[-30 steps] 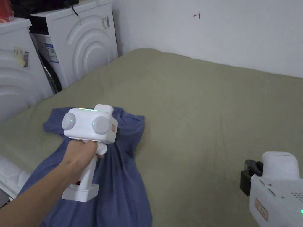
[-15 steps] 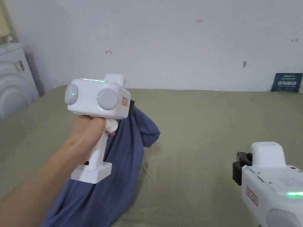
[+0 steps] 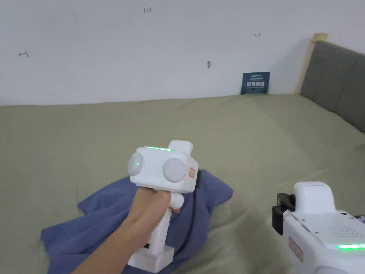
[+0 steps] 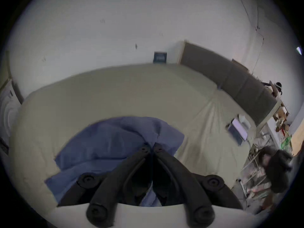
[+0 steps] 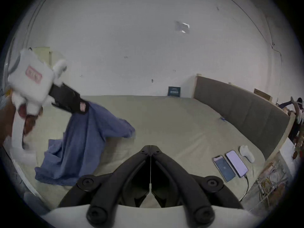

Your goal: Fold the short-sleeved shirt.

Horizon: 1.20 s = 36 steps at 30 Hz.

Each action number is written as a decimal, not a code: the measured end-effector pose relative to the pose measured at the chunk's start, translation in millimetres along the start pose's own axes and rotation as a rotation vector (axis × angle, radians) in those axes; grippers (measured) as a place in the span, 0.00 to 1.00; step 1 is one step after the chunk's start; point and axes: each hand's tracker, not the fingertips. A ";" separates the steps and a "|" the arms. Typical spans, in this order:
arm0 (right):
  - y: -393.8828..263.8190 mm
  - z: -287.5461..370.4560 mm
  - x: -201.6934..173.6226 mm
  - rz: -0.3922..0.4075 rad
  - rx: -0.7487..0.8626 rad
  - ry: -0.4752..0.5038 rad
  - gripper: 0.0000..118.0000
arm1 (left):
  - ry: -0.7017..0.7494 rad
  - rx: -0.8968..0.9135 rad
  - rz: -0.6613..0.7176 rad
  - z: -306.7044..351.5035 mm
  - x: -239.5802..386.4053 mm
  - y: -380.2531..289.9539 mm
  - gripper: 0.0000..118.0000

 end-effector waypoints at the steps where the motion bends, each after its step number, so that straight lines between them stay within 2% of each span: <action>1: -3.2 -6.0 2.0 -0.002 -0.013 -0.006 0.01 | 0.009 -0.041 -0.004 -26.2 -2.3 -2.9 0.00; 5: -16.5 -27.3 5.3 -0.008 -0.064 -0.005 0.01 | 0.114 -0.143 -0.007 -81.2 -16.7 -29.5 0.00; 10: -22.1 -41.0 -1.2 -0.002 -0.088 0.005 0.01 | 0.050 -0.117 0.032 -83.1 -28.8 -33.8 0.01; 11: -21.7 -41.4 -3.4 -0.004 -0.089 0.007 0.01 | 0.022 -0.093 0.033 -80.2 -31.0 -32.9 0.05; 12: -21.2 -40.9 -5.9 -0.005 -0.086 0.010 0.01 | 0.023 -0.080 0.037 -75.0 -31.8 -32.8 0.22; 13: -20.2 -41.0 -8.5 -0.005 -0.085 0.012 0.01 | 0.014 -0.077 0.043 -71.3 -32.7 -33.5 0.71; 14: -19.6 -38.8 -11.0 -0.003 -0.082 0.018 0.01 | 0.014 -0.068 0.044 -67.7 -33.8 -36.0 1.00; 15: -18.3 -38.4 -14.3 -0.002 -0.080 0.021 0.01 | 0.047 0.030 0.064 -57.2 -34.0 -38.8 0.98; 16: -16.8 -38.2 -18.0 -0.002 -0.079 0.028 0.01 | 0.074 0.031 0.051 -48.1 -33.8 -43.7 0.90; 18: -14.5 -35.8 -25.9 -0.004 -0.073 0.042 0.01 | 0.098 0.099 0.068 -6.1 -40.7 -50.3 0.86; 19: -13.4 -34.2 -30.0 -0.004 -0.066 0.051 0.01 | 0.116 0.150 0.081 13.3 -43.7 -55.8 0.75; 20: -12.2 -31.8 -34.8 -0.006 -0.059 0.062 0.01 | 0.150 0.187 0.088 38.1 -51.9 -59.6 0.57; 21: -11.0 -29.0 -39.8 -0.008 -0.053 0.072 0.01 | 0.195 0.232 0.096 63.0 -60.9 -64.9 0.23; 22: -11.2 -25.5 -43.6 -0.008 -0.046 0.080 0.01 | 0.234 0.270 0.100 83.3 -66.8 -72.6 0.00; 28: -9.6 -0.1 -72.1 0.001 -0.011 0.130 0.01 | 0.421 0.443 0.165 227.3 -93.6 -137.8 0.00; 32: -11.1 24.4 -85.4 0.036 0.039 0.150 0.01 | 0.484 0.419 0.234 248.1 -134.3 -177.2 0.00; 33: -12.3 29.8 -87.6 0.044 0.049 0.152 0.01 | 0.514 0.459 0.228 271.1 -124.2 -193.1 0.00; 36: -15.0 41.1 -92.7 0.063 0.074 0.160 0.01 | 0.534 0.454 0.260 285.9 -133.1 -214.3 0.00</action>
